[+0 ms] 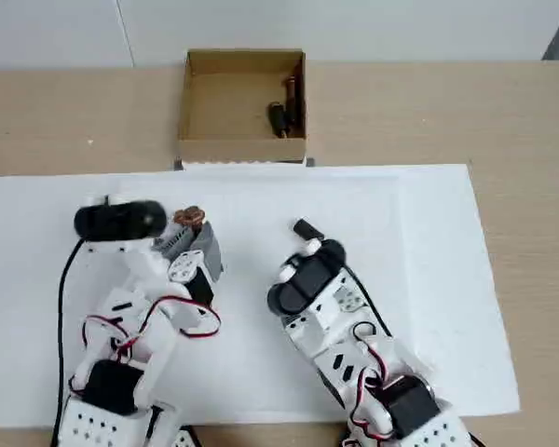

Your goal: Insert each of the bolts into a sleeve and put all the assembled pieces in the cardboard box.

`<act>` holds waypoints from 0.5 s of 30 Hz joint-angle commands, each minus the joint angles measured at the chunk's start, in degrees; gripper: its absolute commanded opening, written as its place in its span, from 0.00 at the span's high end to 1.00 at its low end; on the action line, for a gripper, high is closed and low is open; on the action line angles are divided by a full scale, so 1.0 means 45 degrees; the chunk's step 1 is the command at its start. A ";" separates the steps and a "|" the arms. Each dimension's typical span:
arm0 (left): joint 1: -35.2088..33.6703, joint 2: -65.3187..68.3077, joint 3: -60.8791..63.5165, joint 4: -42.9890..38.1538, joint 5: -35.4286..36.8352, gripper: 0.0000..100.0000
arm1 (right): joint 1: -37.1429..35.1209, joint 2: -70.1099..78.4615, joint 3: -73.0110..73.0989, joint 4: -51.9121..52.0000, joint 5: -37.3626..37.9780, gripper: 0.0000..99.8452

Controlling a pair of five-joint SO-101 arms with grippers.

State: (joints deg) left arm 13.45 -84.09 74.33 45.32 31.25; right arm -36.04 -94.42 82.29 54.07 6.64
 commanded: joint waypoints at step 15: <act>0.0625 -0.2930 0.0694 -0.0352 0.2188 1.00 | -0.1026 -0.0068 0.0996 -0.2764 0.1836 1.00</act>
State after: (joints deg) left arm 14.77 -96.31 77.41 45.32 40.22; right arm -39.30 -94.42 87.12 43.25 14.46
